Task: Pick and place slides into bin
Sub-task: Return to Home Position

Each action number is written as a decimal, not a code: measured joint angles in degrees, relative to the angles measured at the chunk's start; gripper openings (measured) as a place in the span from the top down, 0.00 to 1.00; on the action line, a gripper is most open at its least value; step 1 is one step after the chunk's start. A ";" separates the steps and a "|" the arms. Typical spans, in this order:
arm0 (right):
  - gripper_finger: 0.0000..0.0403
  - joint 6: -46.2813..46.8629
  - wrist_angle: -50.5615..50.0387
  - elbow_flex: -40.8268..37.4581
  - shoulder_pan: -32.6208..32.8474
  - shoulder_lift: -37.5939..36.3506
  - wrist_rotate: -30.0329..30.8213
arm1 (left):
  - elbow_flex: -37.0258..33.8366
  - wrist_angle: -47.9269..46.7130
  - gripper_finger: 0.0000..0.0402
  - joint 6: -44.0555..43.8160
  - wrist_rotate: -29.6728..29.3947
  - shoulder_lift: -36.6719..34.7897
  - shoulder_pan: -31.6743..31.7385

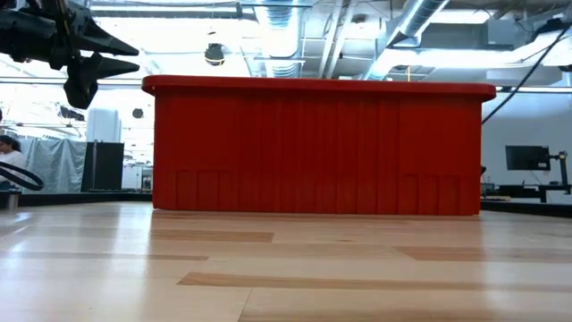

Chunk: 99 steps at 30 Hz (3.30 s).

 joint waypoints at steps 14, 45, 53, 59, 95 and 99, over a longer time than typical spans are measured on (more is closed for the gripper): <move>0.57 -1.20 35.83 -53.93 -5.46 -29.45 -22.99 | 0.02 0.84 0.74 3.84 2.80 0.01 0.00; 0.57 5.97 58.95 -100.36 5.76 -48.00 -22.77 | 3.58 -0.01 0.74 23.42 10.36 0.00 -0.03; 0.57 5.11 59.36 -104.14 5.34 -47.96 -22.77 | 3.23 -1.80 0.74 23.22 14.62 -0.01 -0.21; 0.57 3.39 62.25 -105.80 5.34 -47.39 -22.53 | 3.21 -2.59 0.74 22.85 16.59 -0.01 -2.13; 0.57 4.07 66.87 -106.40 28.47 -43.25 -13.55 | 3.10 6.89 0.74 22.34 -0.97 16.49 -27.99; 0.58 4.05 73.73 -109.53 31.04 -40.33 -10.86 | 3.10 6.37 0.74 22.55 -6.51 17.78 -31.52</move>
